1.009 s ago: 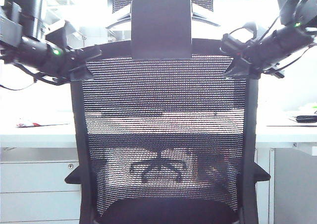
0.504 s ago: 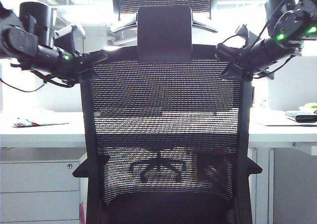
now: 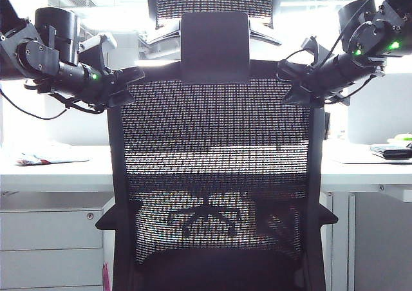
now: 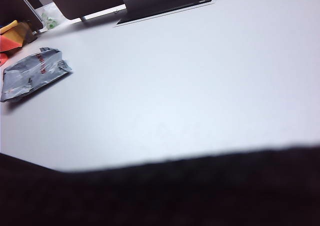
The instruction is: Push the black chair under the table.
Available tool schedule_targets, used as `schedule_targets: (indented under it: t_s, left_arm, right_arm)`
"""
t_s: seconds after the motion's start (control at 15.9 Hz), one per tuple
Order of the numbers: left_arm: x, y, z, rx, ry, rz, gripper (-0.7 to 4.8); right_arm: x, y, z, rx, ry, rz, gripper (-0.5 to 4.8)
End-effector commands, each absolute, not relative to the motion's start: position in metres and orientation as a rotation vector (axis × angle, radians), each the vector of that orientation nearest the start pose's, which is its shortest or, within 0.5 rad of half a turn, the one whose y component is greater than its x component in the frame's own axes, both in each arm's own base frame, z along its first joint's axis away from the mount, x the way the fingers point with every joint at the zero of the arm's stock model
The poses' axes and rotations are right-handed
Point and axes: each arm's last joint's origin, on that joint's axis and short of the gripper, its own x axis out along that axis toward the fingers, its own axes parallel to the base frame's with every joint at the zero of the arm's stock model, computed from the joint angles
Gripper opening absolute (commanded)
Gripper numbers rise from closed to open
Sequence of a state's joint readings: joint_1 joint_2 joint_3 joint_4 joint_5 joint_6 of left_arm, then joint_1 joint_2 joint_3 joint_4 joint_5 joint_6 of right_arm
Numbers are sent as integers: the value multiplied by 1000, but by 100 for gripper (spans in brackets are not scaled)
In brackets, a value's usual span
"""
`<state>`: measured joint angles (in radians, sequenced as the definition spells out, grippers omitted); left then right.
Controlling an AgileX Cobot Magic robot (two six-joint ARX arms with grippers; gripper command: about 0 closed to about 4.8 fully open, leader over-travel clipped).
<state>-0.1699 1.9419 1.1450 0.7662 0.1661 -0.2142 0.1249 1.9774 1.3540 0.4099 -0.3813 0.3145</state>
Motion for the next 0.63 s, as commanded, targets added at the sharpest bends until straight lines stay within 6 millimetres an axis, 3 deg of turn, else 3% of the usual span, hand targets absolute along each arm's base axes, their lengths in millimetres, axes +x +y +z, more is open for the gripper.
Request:
schedule_targets:
  t_s: [0.06, 0.19, 0.32, 0.44, 0.63]
  left_arm:
    - [420, -73, 220, -214, 25, -380, -6]
    - [417, -76, 222, -221, 50, -522, -5]
    - [408, -77, 227, -250, 69, -593, -6]
    - [392, -75, 235, -252, 60, -596, -6]
    - [353, -69, 247, -250, 50, -598, -5]
  right_arm:
    - [449, 67, 244, 338, 226, 532, -8]
    - [442, 71, 245, 364, 258, 589, -8]
    - [420, 76, 248, 357, 239, 577, -8]
    - [400, 77, 250, 360, 237, 554, -8]
    - [363, 71, 259, 389, 238, 553, -8]
